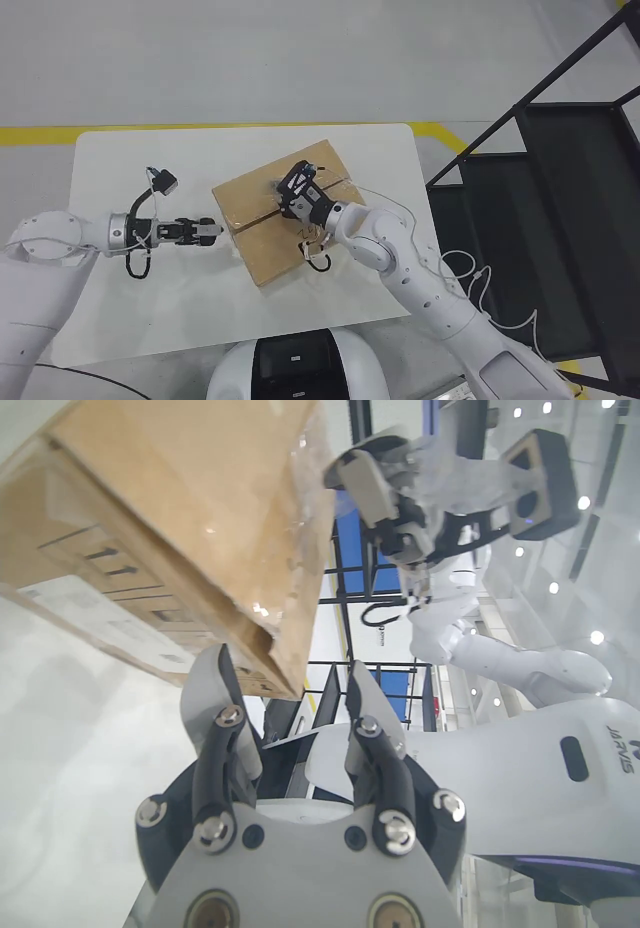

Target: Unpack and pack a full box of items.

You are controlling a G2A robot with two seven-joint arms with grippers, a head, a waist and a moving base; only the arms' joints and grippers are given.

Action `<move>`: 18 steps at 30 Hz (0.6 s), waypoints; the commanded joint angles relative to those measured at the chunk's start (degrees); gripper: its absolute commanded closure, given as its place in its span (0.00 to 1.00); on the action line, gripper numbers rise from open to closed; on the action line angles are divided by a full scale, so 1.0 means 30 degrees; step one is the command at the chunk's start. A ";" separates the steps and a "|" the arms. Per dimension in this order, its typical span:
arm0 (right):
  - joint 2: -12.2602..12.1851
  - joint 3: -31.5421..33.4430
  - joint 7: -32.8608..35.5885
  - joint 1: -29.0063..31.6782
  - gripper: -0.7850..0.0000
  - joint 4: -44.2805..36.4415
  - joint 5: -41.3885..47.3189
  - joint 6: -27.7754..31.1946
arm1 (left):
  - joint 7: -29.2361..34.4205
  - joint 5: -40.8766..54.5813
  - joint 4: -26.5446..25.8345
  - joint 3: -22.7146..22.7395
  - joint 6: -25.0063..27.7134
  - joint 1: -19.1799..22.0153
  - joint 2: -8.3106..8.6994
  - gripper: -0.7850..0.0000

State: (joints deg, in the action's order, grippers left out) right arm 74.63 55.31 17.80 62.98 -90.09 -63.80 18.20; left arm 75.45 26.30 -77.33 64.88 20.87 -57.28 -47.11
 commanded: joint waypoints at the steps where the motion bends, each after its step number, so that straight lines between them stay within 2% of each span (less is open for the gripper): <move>1: 0.0010 0.0043 0.0000 -0.0026 1.00 0.0006 0.0008 -0.0043 | 0.0177 0.1091 -0.0034 -0.0136 0.0236 0.0091 -0.0124 0.00; 9: 0.0013 0.0520 -0.0081 -0.0058 1.00 0.0137 0.0064 -0.0519 | -0.0332 0.2290 0.0124 -0.1890 -0.0089 0.0715 -0.0839 0.00; 10: 0.0009 0.0589 -0.0070 -0.0064 1.00 0.0130 0.0044 -0.0581 | -0.0280 0.2454 0.0249 -0.2119 -0.0115 0.0858 -0.0941 0.05; 11: 0.0005 0.0663 -0.0084 -0.0060 1.00 0.0122 0.0044 -0.0639 | -0.0297 0.2532 0.0430 -0.2314 -0.0095 0.1053 -0.1041 0.40; 13: -0.0002 0.0782 -0.0073 -0.0032 1.00 0.0118 0.0054 -0.0695 | -0.0423 0.2563 0.0906 -0.2746 -0.0012 0.1541 -0.1269 0.74; 14: -0.0008 0.0840 -0.0070 -0.0020 1.00 0.0107 0.0030 -0.0724 | -0.0447 0.2622 0.1139 -0.2937 0.0054 0.1767 -0.1380 1.00; 18: -0.0020 0.0971 -0.0066 0.0064 1.00 0.0051 0.0003 -0.0685 | -0.0665 0.2914 0.2112 -0.3424 0.0380 0.2623 -0.1767 1.00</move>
State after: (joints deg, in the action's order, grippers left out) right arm 74.58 58.15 17.60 63.12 -89.91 -63.77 16.10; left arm 73.87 34.93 -71.94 54.87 21.87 -50.29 -52.13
